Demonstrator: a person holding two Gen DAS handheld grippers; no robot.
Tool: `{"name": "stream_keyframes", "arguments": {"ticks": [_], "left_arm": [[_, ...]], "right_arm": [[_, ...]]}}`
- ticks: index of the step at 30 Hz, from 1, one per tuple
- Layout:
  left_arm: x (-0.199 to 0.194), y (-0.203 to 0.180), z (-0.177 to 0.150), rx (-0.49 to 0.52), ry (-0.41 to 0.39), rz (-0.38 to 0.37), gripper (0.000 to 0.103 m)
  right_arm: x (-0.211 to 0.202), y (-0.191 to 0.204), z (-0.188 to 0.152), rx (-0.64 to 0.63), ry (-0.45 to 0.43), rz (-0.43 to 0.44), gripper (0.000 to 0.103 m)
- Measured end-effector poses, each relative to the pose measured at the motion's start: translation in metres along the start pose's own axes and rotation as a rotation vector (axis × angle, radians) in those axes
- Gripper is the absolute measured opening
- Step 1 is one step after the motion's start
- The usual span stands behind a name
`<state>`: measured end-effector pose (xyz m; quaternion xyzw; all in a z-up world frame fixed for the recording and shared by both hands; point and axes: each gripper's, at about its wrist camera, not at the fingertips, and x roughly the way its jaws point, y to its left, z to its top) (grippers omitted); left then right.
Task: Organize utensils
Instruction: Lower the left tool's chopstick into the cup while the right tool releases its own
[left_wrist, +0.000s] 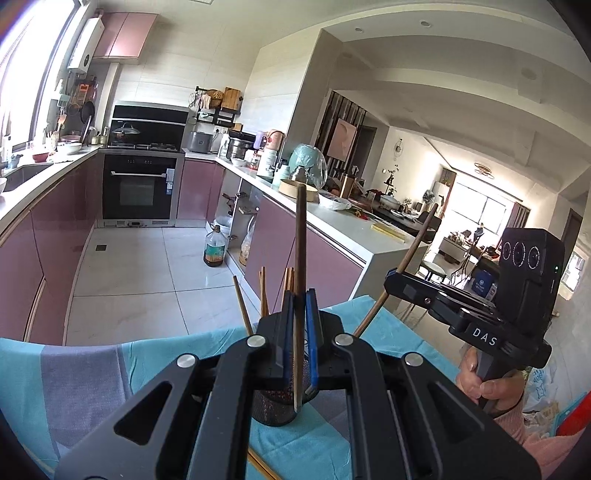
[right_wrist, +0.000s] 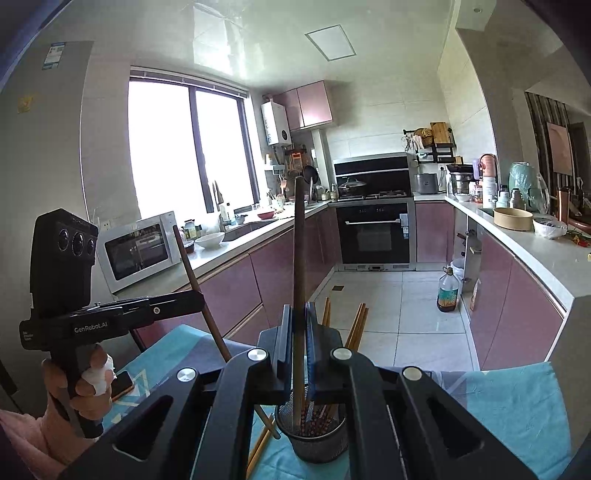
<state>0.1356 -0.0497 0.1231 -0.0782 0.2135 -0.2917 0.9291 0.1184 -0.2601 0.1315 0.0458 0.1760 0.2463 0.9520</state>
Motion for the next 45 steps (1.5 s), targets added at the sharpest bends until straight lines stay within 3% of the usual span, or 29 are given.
{"name": "stream_keyframes", "arguments": {"ticks": [9, 26, 45], "left_arm": [[0.014, -0.002, -0.003, 0.0, -0.001, 0.037, 0.007], [0.023, 0.006, 0.007, -0.033, -0.02, 0.032, 0.007], [0.068, 0.013, -0.014, 0.054, 0.218, 0.048, 0.007]], "right_arm": [[0.021, -0.006, -0.009, 0.02, 0.038, -0.03, 0.005], [0.038, -0.016, -0.02, 0.05, 0.09, -0.03, 0.005], [0.077, -0.026, -0.042, 0.084, 0.243, -0.039, 0.006]]}}
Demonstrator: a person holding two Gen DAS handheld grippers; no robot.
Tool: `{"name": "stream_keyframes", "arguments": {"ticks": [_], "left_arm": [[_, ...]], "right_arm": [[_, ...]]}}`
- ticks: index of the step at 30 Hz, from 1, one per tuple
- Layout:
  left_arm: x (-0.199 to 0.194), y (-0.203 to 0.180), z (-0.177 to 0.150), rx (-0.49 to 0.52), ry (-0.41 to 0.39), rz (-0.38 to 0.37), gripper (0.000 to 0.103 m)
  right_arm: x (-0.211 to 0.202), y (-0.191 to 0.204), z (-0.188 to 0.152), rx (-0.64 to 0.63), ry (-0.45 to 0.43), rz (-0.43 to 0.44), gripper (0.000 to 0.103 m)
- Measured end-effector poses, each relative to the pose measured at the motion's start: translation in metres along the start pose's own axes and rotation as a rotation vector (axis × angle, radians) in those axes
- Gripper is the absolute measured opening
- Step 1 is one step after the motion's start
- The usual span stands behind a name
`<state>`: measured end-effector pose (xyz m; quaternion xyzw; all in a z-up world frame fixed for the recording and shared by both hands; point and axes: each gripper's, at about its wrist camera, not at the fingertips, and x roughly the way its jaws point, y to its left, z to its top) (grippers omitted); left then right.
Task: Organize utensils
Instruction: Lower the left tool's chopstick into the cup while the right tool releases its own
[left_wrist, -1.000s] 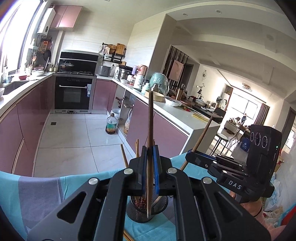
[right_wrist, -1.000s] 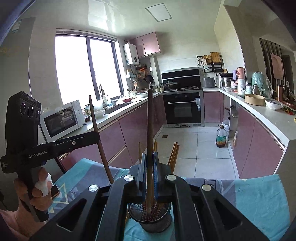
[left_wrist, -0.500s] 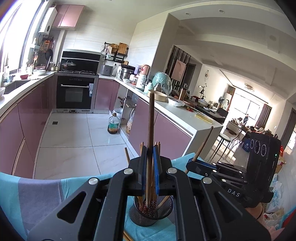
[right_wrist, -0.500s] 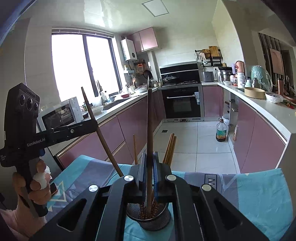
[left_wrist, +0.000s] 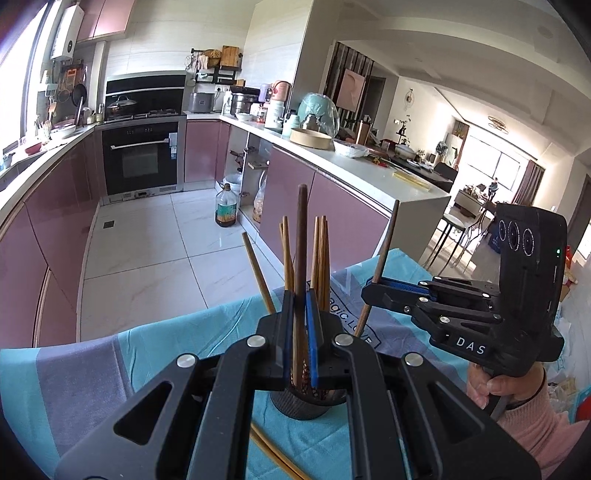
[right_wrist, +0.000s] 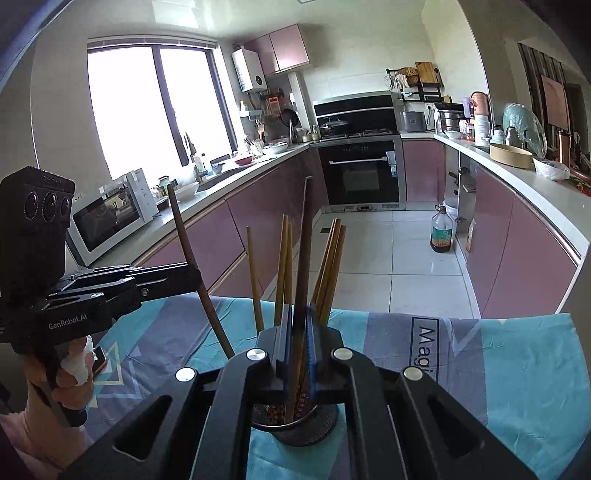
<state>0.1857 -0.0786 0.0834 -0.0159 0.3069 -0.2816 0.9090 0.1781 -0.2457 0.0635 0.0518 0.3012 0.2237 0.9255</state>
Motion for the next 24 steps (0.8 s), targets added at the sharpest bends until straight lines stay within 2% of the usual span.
{"name": "stream_keyframes", "arguments": {"ticks": [9, 16, 21, 24], "left_arm": [[0.038, 0.012, 0.003, -0.03, 0.066, 0.046, 0.008], [0.054, 0.022, -0.005, -0.05, 0.09, 0.059, 0.009], [0.047, 0.027, -0.014, -0.056, 0.064, 0.087, 0.019], [0.038, 0.029, -0.018, -0.056, 0.03, 0.107, 0.028]], "right_arm": [[0.02, -0.01, 0.001, 0.034, 0.029, -0.022, 0.007], [0.022, -0.009, -0.001, 0.047, 0.018, -0.031, 0.007], [0.021, -0.011, -0.002, 0.05, 0.016, -0.038, 0.008], [0.017, -0.01, -0.004, 0.052, 0.008, -0.041, 0.014]]}}
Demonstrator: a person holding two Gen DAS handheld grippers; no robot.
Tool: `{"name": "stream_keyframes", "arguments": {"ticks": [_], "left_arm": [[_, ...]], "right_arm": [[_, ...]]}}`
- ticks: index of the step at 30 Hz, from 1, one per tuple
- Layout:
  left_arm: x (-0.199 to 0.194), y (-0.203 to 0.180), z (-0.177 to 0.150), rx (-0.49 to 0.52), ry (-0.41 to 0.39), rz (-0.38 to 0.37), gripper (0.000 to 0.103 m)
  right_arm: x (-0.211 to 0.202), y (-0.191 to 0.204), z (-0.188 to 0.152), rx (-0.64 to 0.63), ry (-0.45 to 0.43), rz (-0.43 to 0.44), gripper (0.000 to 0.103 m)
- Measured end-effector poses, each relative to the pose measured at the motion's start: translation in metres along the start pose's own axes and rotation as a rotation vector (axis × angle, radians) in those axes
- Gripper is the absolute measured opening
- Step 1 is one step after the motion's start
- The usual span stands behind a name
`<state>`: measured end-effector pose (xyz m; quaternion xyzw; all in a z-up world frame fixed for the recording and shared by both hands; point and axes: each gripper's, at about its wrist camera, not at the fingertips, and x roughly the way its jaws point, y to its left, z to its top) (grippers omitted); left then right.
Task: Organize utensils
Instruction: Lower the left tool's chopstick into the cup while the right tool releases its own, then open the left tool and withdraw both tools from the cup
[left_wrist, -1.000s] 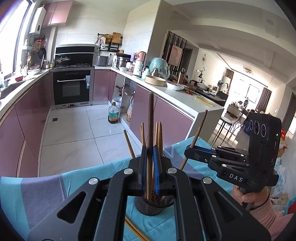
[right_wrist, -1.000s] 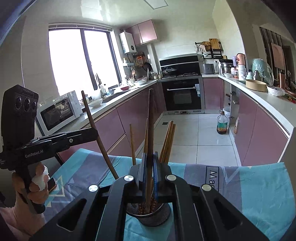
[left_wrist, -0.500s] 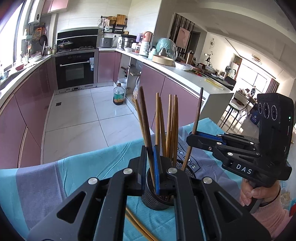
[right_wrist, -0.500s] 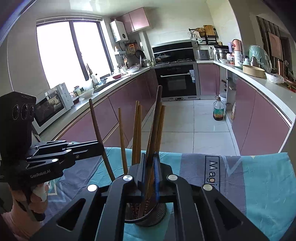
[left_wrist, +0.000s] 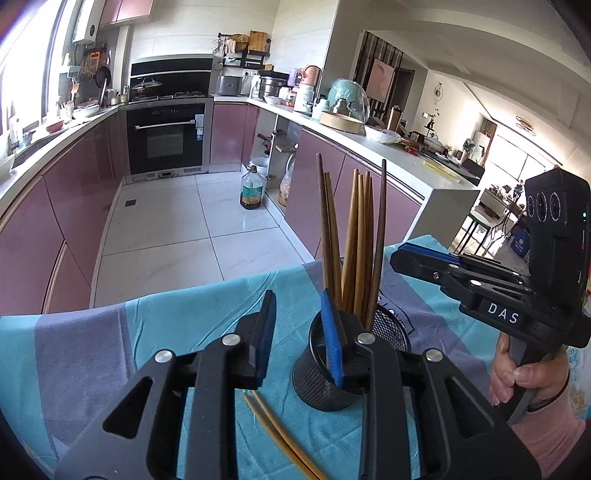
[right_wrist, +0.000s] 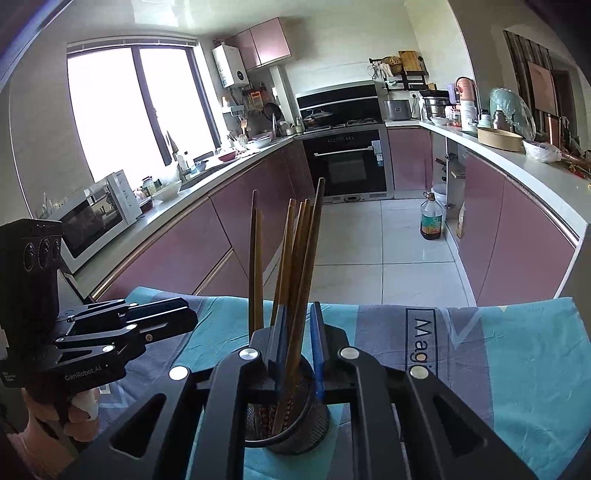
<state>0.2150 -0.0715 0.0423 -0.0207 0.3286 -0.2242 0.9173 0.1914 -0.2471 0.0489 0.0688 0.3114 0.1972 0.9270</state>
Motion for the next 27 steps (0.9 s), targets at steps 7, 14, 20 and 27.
{"name": "stream_keyframes", "arguments": {"ticks": [7, 14, 20, 27], "left_arm": [[-0.03, 0.004, -0.019, 0.023, -0.071, 0.064, 0.049], [-0.043, 0.02, -0.058, 0.013, -0.049, 0.126, 0.059], [-0.049, 0.038, -0.091, -0.045, -0.014, 0.151, 0.061], [-0.043, 0.045, -0.125, -0.072, 0.043, 0.157, 0.061]], "right_arm": [[-0.035, 0.015, -0.011, -0.035, -0.064, 0.036, 0.021], [-0.05, 0.055, -0.048, -0.146, -0.017, 0.136, 0.029], [-0.009, 0.077, -0.091, -0.162, 0.153, 0.151, 0.029], [0.026, 0.083, -0.125, -0.121, 0.29, 0.138, 0.029]]}}
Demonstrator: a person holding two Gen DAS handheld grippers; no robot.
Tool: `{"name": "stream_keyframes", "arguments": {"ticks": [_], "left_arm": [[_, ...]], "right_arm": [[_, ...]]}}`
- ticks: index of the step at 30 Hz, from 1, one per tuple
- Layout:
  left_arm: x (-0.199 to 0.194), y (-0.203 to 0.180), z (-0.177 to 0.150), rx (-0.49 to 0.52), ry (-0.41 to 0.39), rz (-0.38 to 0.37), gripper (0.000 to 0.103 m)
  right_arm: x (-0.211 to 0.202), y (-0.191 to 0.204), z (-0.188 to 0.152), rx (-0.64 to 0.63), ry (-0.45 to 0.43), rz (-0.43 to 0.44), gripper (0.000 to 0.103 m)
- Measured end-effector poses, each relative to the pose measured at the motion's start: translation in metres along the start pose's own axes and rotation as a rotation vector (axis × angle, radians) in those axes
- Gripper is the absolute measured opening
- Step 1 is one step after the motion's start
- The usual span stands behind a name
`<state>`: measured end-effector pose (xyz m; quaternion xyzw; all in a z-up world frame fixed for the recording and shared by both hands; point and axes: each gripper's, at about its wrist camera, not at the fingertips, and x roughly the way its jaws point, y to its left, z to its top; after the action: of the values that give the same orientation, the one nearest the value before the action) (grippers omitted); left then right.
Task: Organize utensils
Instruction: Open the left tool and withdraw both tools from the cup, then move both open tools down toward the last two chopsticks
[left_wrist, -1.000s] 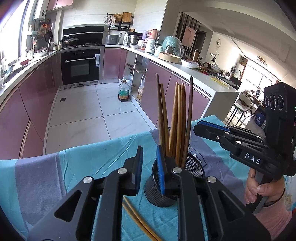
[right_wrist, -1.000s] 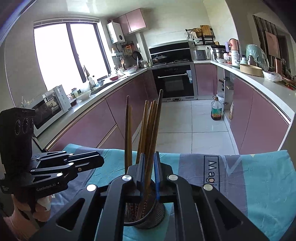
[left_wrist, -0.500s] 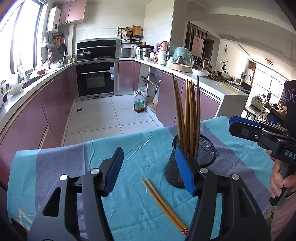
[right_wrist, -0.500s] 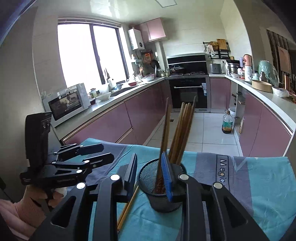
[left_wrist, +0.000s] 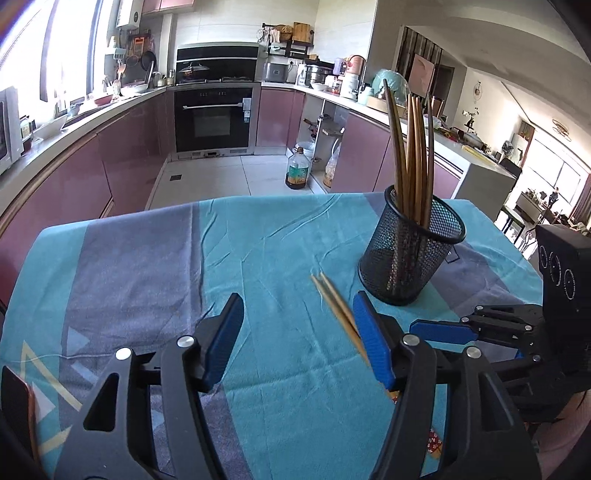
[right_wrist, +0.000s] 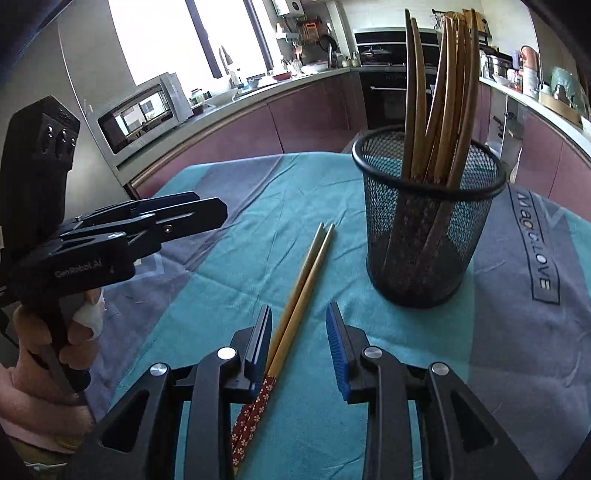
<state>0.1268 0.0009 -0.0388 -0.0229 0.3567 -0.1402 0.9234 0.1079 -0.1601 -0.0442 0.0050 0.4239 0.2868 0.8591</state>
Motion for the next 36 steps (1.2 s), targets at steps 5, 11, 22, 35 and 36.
{"name": "stream_keyframes", "arguments": {"ticks": [5, 11, 22, 35, 36], "left_arm": [[0.007, 0.0, -0.013, -0.006, 0.025, -0.001, 0.062], [0.011, -0.002, -0.02, -0.013, 0.045, -0.001, 0.063], [0.02, -0.009, -0.024, 0.0, 0.072, -0.015, 0.064], [0.059, -0.026, -0.029, 0.041, 0.181, -0.067, 0.063], [0.061, -0.027, -0.03, 0.042, 0.186, -0.077, 0.063]], "right_arm": [[0.01, 0.002, -0.004, 0.012, 0.028, -0.011, 0.029], [0.015, 0.004, -0.009, 0.006, 0.039, -0.036, 0.029], [0.024, 0.014, -0.008, -0.023, 0.047, -0.09, 0.028], [0.014, -0.008, -0.014, 0.039, 0.052, -0.045, 0.026], [0.012, -0.009, -0.015, 0.043, 0.051, -0.042, 0.025]]}}
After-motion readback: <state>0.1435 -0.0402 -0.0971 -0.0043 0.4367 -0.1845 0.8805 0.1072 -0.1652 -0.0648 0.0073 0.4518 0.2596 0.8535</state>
